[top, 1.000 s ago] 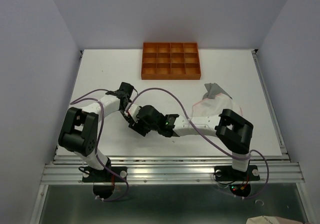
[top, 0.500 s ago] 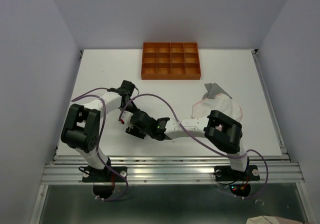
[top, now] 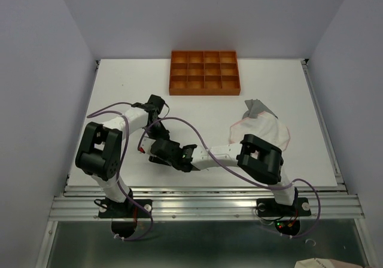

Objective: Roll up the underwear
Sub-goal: Roll the underwear, then place the rolled underwear into the container

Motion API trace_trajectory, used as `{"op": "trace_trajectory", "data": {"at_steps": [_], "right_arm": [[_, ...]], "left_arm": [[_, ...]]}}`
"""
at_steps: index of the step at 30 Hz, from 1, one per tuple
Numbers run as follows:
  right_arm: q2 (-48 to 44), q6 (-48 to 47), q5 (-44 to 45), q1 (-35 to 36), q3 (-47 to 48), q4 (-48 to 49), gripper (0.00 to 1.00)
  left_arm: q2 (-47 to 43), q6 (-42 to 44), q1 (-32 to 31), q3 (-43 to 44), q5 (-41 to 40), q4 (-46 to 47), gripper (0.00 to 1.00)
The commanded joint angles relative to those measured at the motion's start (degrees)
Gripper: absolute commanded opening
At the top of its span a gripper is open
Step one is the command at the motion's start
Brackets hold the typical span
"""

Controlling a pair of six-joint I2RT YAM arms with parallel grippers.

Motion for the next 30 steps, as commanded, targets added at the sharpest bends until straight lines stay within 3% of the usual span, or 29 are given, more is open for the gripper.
{"op": "trace_trajectory", "data": {"at_steps": [1, 16, 24, 30], "right_arm": [[2.2, -1.4, 5.0, -0.1, 1.6, -4.0, 0.59], [4.5, -4.5, 8.2, -0.1, 1.7, -7.6, 0.56], [4.9, -5.0, 6.1, -0.1, 1.6, -7.4, 0.38], [4.6, 0.1, 4.0, -0.1, 1.3, -4.6, 0.07]], "left_arm": [[2.9, 2.9, -0.1, 0.0, -8.4, -9.4, 0.0], [4.6, 4.2, -0.2, 2.3, -10.1, -11.0, 0.0], [4.7, 4.9, -0.6, 3.5, -9.8, -11.4, 0.0], [3.1, 5.1, -0.7, 4.1, -9.4, -11.3, 0.02]]}}
